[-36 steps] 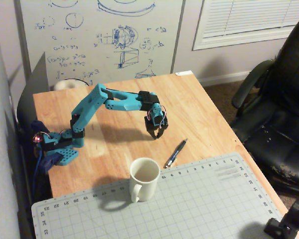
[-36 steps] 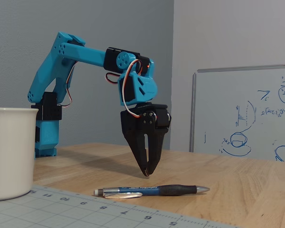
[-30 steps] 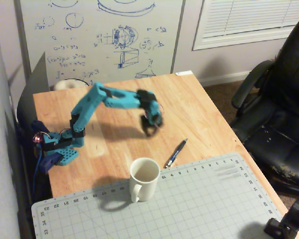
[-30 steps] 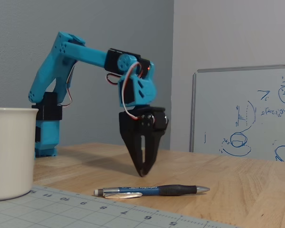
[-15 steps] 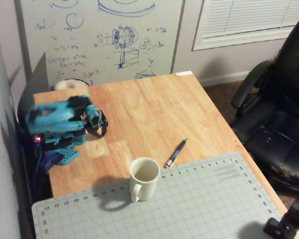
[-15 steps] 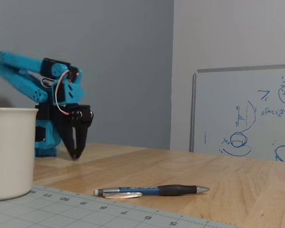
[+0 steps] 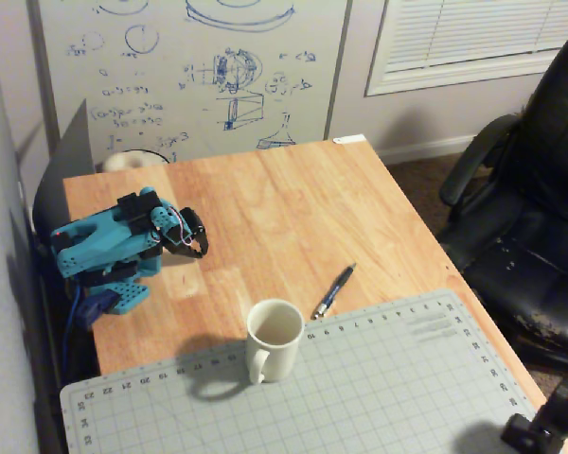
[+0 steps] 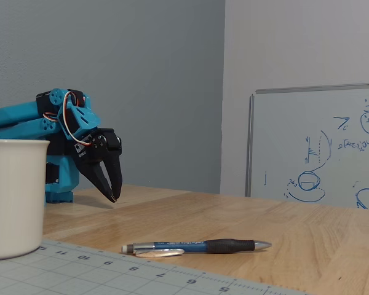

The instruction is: Touch the pen.

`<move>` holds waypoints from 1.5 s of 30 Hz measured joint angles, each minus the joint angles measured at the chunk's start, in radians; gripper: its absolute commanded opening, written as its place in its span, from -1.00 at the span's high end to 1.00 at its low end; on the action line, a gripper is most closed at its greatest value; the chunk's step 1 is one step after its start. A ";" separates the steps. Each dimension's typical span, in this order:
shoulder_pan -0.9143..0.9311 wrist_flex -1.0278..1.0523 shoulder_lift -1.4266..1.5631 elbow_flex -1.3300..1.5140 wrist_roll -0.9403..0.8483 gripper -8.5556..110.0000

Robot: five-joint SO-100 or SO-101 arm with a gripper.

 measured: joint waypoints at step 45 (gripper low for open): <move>0.268 -0.345 -1.623 -1.189 0.000 0.85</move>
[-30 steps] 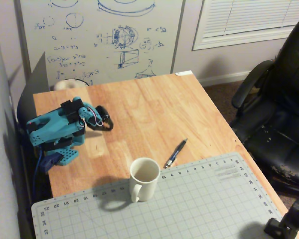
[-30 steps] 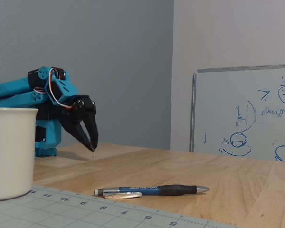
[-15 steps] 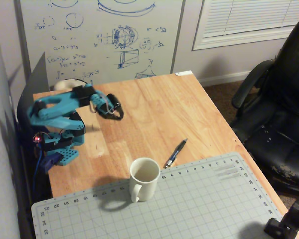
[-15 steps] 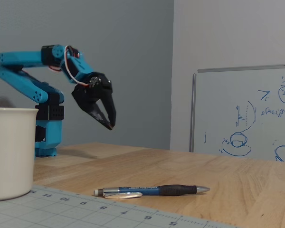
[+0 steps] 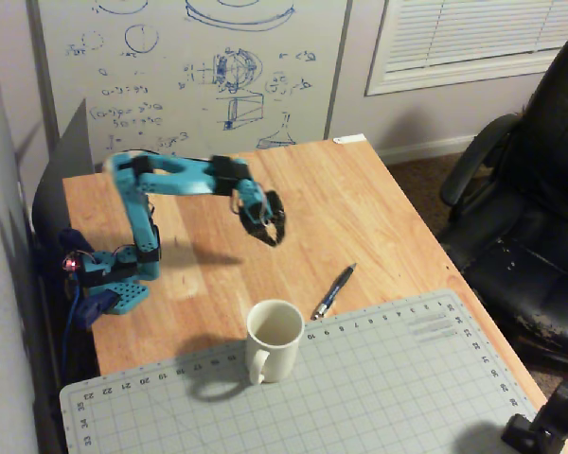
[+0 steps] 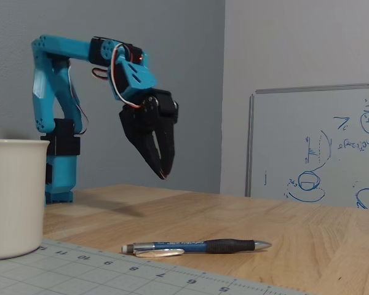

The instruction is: Touch the pen.

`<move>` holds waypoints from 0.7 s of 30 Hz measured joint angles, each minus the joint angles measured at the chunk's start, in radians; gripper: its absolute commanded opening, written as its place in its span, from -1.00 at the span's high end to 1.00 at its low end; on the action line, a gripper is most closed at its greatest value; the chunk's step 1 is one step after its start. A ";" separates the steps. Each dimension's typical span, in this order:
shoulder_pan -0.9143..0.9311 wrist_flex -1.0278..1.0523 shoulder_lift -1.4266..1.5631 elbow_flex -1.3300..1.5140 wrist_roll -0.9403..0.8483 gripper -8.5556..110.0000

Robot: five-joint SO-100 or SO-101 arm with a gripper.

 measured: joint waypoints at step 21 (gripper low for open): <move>0.147 0.000 -0.609 -0.678 0.000 0.85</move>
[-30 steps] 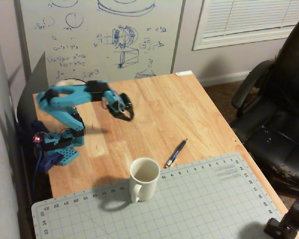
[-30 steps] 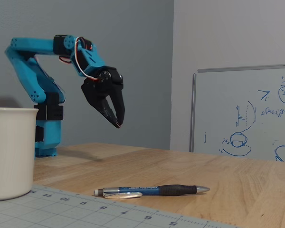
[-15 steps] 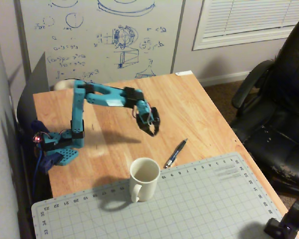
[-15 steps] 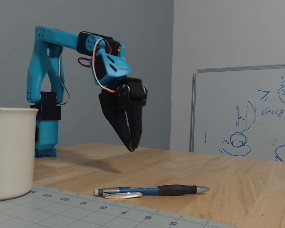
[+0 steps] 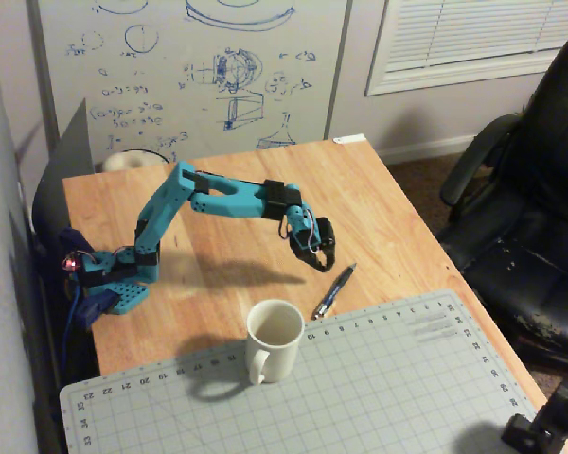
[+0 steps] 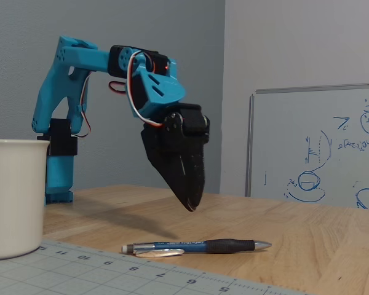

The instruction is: Touch the pen.

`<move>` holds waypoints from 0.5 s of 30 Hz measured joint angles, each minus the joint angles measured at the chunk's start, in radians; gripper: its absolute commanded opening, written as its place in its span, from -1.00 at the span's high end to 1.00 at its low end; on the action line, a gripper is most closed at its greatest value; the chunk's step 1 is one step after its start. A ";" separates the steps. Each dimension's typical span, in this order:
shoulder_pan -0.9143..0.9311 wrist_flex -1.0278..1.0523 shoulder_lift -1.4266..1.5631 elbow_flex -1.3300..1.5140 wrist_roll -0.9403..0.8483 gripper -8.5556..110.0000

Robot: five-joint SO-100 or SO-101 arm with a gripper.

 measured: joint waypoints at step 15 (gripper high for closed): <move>0.081 0.000 -0.242 -0.255 0.000 0.85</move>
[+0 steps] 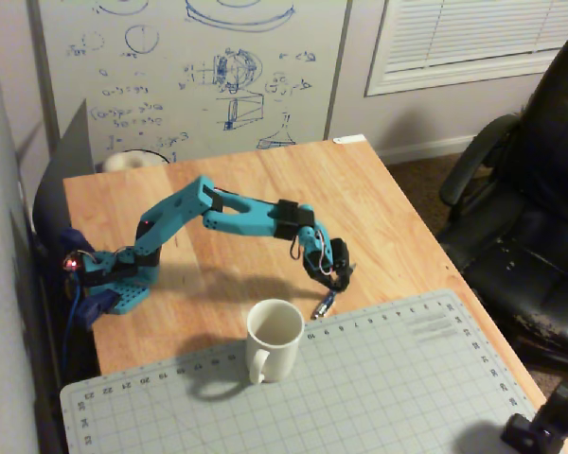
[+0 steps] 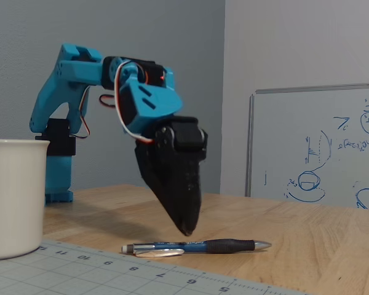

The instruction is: Touch the pen.

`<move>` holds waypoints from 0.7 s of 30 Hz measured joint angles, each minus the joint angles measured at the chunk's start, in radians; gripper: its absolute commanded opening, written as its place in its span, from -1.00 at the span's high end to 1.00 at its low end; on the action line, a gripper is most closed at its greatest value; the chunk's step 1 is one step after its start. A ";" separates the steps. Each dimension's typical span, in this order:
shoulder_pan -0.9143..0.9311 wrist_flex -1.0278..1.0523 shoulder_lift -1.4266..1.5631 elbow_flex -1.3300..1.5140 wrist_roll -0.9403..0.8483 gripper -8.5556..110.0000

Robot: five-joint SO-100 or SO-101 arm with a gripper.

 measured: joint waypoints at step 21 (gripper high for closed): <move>-0.002 0.000 -0.035 -0.003 0.000 0.85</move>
